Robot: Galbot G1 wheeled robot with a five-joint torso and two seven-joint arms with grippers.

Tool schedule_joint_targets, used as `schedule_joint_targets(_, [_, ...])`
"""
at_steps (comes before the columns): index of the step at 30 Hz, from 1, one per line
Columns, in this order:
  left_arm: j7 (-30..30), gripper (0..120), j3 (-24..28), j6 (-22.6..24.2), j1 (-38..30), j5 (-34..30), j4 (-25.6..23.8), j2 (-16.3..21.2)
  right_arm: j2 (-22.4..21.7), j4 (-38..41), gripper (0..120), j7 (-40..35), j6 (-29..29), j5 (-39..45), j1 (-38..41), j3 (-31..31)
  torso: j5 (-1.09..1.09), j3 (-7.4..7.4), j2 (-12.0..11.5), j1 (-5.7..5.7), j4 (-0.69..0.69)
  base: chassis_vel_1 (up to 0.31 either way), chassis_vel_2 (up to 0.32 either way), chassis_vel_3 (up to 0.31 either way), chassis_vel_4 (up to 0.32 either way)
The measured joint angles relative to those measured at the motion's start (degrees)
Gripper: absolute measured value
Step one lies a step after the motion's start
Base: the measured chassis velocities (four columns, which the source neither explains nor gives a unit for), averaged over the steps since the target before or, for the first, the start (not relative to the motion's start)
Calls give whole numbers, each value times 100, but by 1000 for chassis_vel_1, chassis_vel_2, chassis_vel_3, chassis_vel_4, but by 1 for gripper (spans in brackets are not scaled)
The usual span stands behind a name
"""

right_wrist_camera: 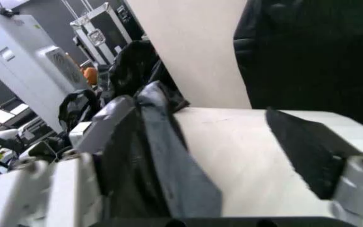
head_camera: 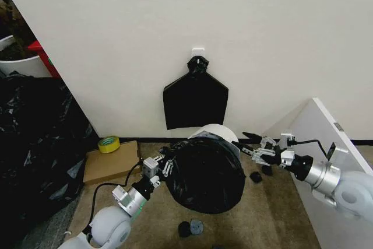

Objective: Place the garbage bag over the trash bin.

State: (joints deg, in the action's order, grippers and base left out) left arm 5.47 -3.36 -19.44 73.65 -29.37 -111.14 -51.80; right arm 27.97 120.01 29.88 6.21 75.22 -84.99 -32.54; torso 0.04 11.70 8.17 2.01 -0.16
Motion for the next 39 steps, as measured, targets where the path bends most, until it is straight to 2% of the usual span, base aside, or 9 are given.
schedule_joint_targets(3, [-3, 1, 19, 0, -28, 5, 3, -10, 27, 85, 65, -23, 20, -61, -21, 5, 0, 0, 0, 0, 1, 0, 0, 0, 0])
schedule_joint_targets(8, [-13, 1, 49, 8, -64, 18, 2, 2, 81, 163, 43, -118, 72, -172, -15, 50, -1, 0, 0, 0, 0, 0, 0, 0, 0])
schedule_joint_targets(9, [-13, 1, 49, 8, -64, 18, 2, 2, 81, 163, 43, -118, 72, -172, -15, 50, -1, 0, 0, 0, 0, 0, 0, 0, 0])
schedule_joint_targets(15, [-13, 1, 57, 8, -4, 79, -47, 27, 89, 199, 17, -140, 95, -200, -26, 55, 0, 0, 0, 0, 1, 0, 0, 0, 0])
schedule_joint_targets(16, [-13, 1, 57, 8, -4, 79, -47, 27, 89, 199, 17, -140, 95, -200, -26, 55, 0, 0, 0, 0, 1, 0, 0, 0, 0])
schedule_joint_targets(21, [-13, 1, 75, 12, 13, 102, -97, 19, 96, 202, 0, -49, 95, -447, -96, 81, 0, 0, 0, 0, 0, 0, 0, 0, 0])
schedule_joint_targets(32, [4, 1, 70, 20, 64, 106, -183, 44, 121, 170, 0, -184, 72, -530, -54, 103, -1, 0, 0, 0, 0, 0, 0, 0, 0])
schedule_joint_targets(39, [108, 1, 83, 12, 72, 125, -235, 54, 90, -237, 0, -548, 32, -788, 178, 194, 0, 0, 0, 0, 1, 0, 0, 0, 0])
